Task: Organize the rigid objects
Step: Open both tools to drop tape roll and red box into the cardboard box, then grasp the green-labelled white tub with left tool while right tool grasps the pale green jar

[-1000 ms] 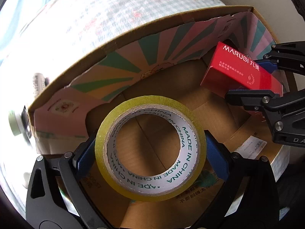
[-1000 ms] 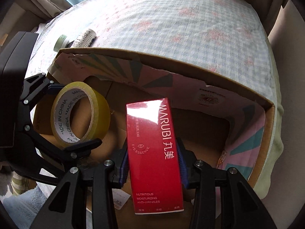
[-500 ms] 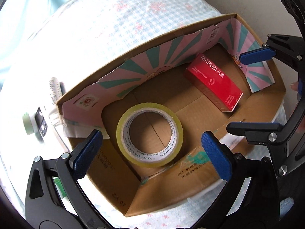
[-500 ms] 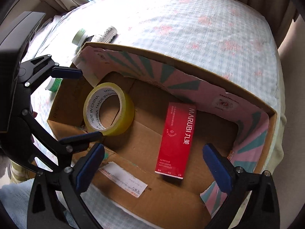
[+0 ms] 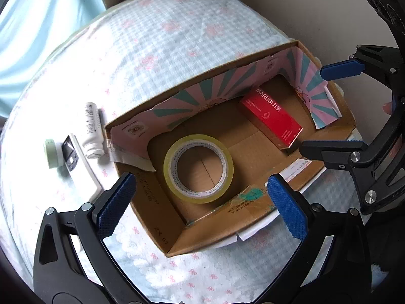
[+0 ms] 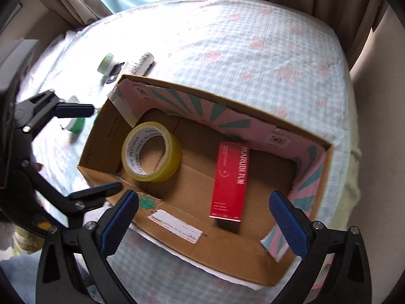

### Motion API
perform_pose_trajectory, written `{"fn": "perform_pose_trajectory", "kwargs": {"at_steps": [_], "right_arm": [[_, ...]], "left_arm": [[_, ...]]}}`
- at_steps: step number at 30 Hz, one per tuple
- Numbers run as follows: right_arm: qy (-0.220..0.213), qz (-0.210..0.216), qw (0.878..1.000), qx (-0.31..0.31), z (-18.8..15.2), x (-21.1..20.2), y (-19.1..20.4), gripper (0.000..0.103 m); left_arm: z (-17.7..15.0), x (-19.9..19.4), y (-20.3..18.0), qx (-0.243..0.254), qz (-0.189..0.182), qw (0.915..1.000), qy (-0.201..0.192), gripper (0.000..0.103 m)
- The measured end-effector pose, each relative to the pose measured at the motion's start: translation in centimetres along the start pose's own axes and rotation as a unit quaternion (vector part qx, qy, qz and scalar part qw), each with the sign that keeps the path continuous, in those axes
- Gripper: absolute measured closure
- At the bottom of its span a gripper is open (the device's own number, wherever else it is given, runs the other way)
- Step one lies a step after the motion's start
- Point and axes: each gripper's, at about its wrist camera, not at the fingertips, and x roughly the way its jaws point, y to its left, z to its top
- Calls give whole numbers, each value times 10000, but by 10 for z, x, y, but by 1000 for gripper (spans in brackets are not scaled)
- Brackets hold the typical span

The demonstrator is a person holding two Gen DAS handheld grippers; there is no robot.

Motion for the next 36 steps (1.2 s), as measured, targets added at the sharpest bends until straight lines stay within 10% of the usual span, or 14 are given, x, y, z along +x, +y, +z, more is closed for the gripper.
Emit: {"fn": "perform_pose_trajectory", "kwargs": {"at_steps": [16,36], "right_arm": [[-1091,-388,9932,137,22,-109,71,1],[-1901,-75,9799,-599,85,-141,199,0]], "left_arm": [[-60,-138,47,-1146,208,9896,-847,0],[-204,-203,169,-2978,1094,9397,-1277,0]]}}
